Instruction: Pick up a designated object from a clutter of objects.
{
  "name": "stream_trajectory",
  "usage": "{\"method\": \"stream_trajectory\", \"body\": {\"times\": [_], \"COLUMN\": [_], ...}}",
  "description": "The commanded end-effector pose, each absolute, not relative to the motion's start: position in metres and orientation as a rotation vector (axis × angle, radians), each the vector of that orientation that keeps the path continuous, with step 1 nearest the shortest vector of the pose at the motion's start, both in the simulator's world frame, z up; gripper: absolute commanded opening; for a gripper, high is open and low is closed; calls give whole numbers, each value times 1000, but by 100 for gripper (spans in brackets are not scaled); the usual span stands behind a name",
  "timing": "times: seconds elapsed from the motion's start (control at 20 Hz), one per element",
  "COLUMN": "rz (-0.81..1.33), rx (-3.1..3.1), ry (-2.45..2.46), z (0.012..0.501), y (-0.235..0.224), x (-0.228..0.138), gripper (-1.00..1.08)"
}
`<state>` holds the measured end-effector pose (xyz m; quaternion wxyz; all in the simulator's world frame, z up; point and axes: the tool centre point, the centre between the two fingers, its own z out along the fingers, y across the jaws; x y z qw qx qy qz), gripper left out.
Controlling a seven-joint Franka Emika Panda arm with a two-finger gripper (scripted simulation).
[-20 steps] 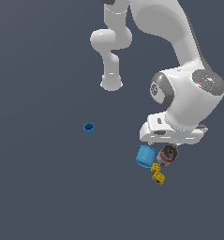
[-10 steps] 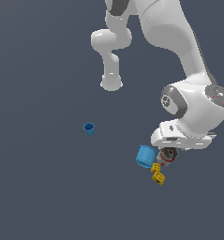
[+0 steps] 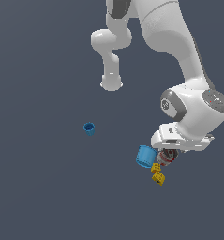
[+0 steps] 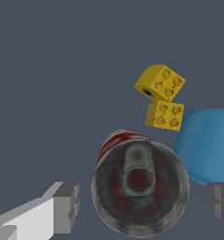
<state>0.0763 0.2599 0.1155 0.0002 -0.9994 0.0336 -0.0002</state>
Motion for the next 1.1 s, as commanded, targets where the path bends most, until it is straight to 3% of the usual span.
{"method": "stream_trajectory", "body": {"times": [0.0,0.5,0.55,1.05], "rz": [1,0,0,-22], "rx": [-3140,-3140,-3140,-3133], "ry": [106,107,107,106], "z": [102,77,77,87], "y": [260,261,261,263], "x": [76,77,77,81], "gripper": [100,100,-100,-100]}}
